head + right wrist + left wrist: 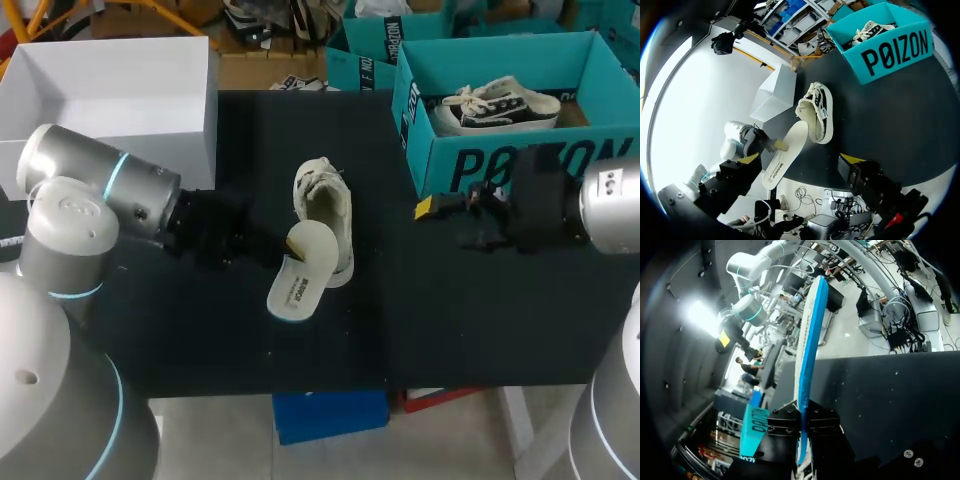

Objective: Take the shoe out of the shoebox, open the shoe tongue, remove and reinsert the insole, then place the shoe into the shoebox

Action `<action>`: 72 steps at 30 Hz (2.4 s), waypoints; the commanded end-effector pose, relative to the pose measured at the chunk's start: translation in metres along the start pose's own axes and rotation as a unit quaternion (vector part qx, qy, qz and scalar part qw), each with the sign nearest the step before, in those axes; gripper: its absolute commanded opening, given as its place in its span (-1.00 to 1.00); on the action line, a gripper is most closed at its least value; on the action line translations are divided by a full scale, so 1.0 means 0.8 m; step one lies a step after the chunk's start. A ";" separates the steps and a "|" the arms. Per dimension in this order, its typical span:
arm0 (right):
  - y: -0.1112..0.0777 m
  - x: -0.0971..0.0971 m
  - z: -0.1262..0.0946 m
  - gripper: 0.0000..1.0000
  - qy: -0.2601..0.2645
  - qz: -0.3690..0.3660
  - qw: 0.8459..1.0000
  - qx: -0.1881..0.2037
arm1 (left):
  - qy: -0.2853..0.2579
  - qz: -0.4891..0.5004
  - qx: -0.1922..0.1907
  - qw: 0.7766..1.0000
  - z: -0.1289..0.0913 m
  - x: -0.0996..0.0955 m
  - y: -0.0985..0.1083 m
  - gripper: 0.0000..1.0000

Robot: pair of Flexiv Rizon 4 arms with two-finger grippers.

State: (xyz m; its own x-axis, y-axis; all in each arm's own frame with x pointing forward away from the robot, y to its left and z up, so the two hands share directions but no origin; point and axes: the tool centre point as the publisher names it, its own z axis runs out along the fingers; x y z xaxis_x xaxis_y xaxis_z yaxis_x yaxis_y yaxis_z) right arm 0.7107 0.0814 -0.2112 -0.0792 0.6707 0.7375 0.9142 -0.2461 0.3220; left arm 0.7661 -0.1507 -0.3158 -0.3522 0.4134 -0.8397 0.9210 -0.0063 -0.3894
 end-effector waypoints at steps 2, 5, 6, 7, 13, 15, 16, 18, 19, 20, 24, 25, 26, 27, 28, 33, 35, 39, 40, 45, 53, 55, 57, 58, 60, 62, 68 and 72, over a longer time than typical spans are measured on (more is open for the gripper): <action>-0.003 -0.001 0.001 1.00 0.001 0.000 1.000 -0.004 | 0.045 -0.012 -0.002 0.999 -0.001 -0.006 0.018 -1.00; -0.003 -0.001 0.001 1.00 0.001 0.000 1.000 -0.004 | 0.057 -0.010 0.009 0.998 0.000 -0.007 0.025 -1.00; -0.003 -0.001 0.001 1.00 0.001 0.000 1.000 -0.004 | 0.061 -0.011 0.013 0.998 0.002 -0.007 0.027 -1.00; -0.003 -0.001 0.001 1.00 0.001 0.000 1.000 -0.004 | 0.064 -0.010 0.015 0.998 0.004 -0.008 0.030 -1.00; -0.003 -0.001 0.001 1.00 0.001 0.000 1.000 -0.004 | 0.085 -0.011 0.032 0.996 0.014 -0.009 0.041 -1.00; -0.003 -0.001 0.001 1.00 0.001 0.000 1.000 -0.004 | 0.090 -0.015 0.035 0.995 0.016 -0.010 0.042 -1.00; -0.003 -0.001 0.001 1.00 0.001 0.000 1.000 -0.004 | 0.092 -0.015 0.036 0.995 0.018 -0.009 0.042 -1.00; -0.003 -0.001 0.001 1.00 0.001 0.000 1.000 -0.004 | 0.096 -0.016 0.039 0.994 0.020 -0.007 0.045 -1.00; -0.003 -0.001 0.001 1.00 0.001 0.000 1.000 -0.004 | 0.097 -0.016 0.040 0.994 0.021 -0.006 0.047 -1.00; -0.003 -0.001 0.001 1.00 0.001 0.000 1.000 -0.004 | 0.099 -0.019 0.039 0.994 0.021 -0.005 0.050 -1.00; -0.003 -0.001 0.001 1.00 0.001 0.000 1.000 -0.004 | 0.109 -0.023 0.035 0.993 0.024 -0.003 0.057 -1.00; -0.003 -0.001 0.001 1.00 0.001 0.000 1.000 -0.004 | 0.110 -0.024 0.034 0.993 0.025 -0.003 0.058 -1.00; -0.003 -0.001 0.001 1.00 0.001 0.000 1.000 -0.004 | 0.111 -0.024 0.033 0.993 0.025 -0.003 0.059 -1.00; -0.003 -0.001 0.001 1.00 0.001 0.000 1.000 -0.004 | 0.112 -0.024 0.032 0.993 0.026 -0.003 0.060 -1.00; -0.003 -0.001 0.001 1.00 0.001 0.000 1.000 -0.004 | 0.113 -0.024 0.031 0.993 0.026 -0.003 0.062 -1.00; -0.003 -0.001 0.001 1.00 0.001 0.000 1.000 -0.004 | 0.117 -0.026 0.027 0.992 0.029 -0.001 0.074 -1.00; -0.003 -0.001 0.001 1.00 0.001 0.000 1.000 -0.004 | 0.120 -0.027 0.026 0.992 0.030 -0.001 0.078 -1.00; -0.003 -0.001 0.001 1.00 0.001 0.000 1.000 -0.004 | 0.131 -0.020 0.017 0.991 0.033 0.000 0.087 -1.00; -0.003 -0.001 0.001 1.00 0.001 0.000 1.000 -0.004 | 0.133 -0.019 0.015 0.991 0.033 0.000 0.090 -1.00; -0.003 -0.001 0.001 1.00 0.001 0.000 1.000 -0.004 | 0.130 -0.020 0.006 0.991 0.032 -0.003 0.105 -1.00; -0.003 -0.001 0.001 1.00 0.001 0.000 1.000 -0.004 | 0.134 -0.027 -0.002 0.991 0.037 0.000 0.125 -1.00; -0.003 -0.001 0.001 1.00 0.001 0.000 1.000 -0.004 | 0.135 -0.029 -0.004 0.990 0.038 0.001 0.129 -1.00; -0.003 -0.001 0.001 1.00 0.001 0.000 1.000 -0.004 | 0.135 -0.030 -0.006 0.990 0.039 0.000 0.131 -1.00; -0.003 -0.001 0.001 1.00 0.001 0.000 1.000 -0.004 | 0.135 -0.030 -0.006 0.990 0.040 0.000 0.132 -1.00; -0.003 -0.001 0.001 1.00 0.001 0.000 1.000 -0.004 | 0.135 -0.031 -0.007 0.990 0.043 -0.001 0.134 -1.00; -0.003 -0.001 0.001 1.00 0.001 0.000 1.000 -0.004 | 0.135 -0.031 -0.007 0.990 0.044 -0.002 0.135 -1.00; -0.003 -0.001 0.001 1.00 0.001 0.000 1.000 -0.004 | 0.138 -0.024 -0.019 0.990 0.046 -0.007 0.143 -1.00; -0.003 -0.001 0.001 1.00 0.001 0.000 1.000 -0.004 | 0.139 -0.023 -0.024 0.990 0.044 -0.008 0.144 -1.00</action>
State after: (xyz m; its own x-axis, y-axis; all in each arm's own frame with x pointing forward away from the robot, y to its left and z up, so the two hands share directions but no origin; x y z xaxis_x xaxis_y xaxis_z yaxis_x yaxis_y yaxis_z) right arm 0.7095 0.0823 -0.2131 -0.0810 0.6685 0.7393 0.9108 -0.2516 0.3272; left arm 0.8682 -0.1854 -0.3693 -0.3417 0.6446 -0.6839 0.9125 0.0534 -0.4056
